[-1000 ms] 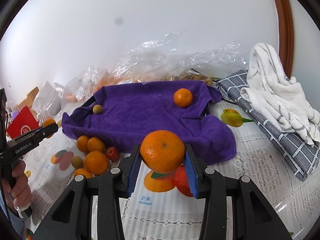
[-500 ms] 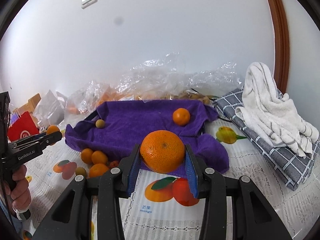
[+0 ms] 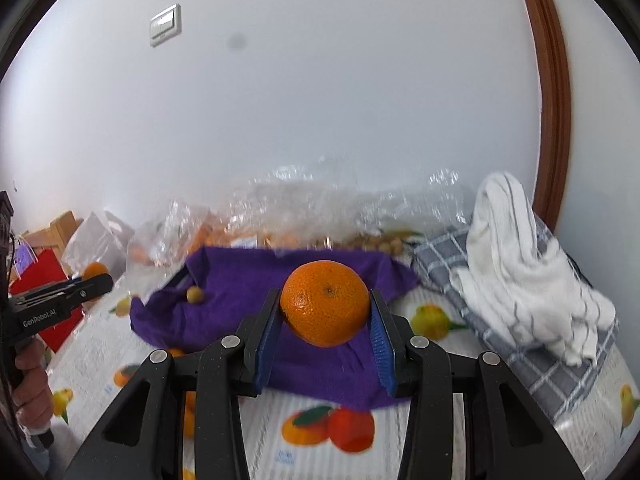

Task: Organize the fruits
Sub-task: 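Lift and carry both held fruits over the purple towel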

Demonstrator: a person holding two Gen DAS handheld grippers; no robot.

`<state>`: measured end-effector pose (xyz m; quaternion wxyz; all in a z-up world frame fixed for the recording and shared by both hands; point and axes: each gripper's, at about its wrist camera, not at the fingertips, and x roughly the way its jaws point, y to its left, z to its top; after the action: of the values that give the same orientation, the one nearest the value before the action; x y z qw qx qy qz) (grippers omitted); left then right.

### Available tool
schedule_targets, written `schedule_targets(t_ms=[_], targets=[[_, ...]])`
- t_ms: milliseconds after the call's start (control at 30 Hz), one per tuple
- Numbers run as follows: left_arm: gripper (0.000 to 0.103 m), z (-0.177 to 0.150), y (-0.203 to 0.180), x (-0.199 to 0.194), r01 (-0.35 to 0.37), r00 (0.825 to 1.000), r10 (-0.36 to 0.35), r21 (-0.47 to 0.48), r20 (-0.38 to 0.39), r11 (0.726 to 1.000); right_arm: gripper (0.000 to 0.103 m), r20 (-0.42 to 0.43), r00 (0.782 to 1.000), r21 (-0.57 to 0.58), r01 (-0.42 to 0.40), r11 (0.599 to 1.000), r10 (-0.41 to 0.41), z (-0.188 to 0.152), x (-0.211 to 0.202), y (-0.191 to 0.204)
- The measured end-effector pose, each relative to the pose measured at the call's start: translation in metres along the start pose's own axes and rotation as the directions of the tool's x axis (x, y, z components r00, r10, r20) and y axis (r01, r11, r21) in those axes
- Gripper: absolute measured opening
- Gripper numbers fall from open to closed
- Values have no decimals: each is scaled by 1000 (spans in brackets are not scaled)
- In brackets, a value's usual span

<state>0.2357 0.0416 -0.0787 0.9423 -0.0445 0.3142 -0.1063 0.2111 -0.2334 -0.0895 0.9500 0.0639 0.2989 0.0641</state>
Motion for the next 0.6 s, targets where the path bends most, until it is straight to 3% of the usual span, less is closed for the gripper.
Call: schedule_targets(t_ms=[300, 600], targets=[[30, 14, -2, 41, -35, 999, 35, -19, 15, 999, 42, -1, 999, 3, -46, 999, 46, 25, 45, 11], [30, -20, 13, 93, -59, 995, 57, -31, -81, 998, 42, -131, 991, -23, -24, 999, 21, -8, 98, 4]])
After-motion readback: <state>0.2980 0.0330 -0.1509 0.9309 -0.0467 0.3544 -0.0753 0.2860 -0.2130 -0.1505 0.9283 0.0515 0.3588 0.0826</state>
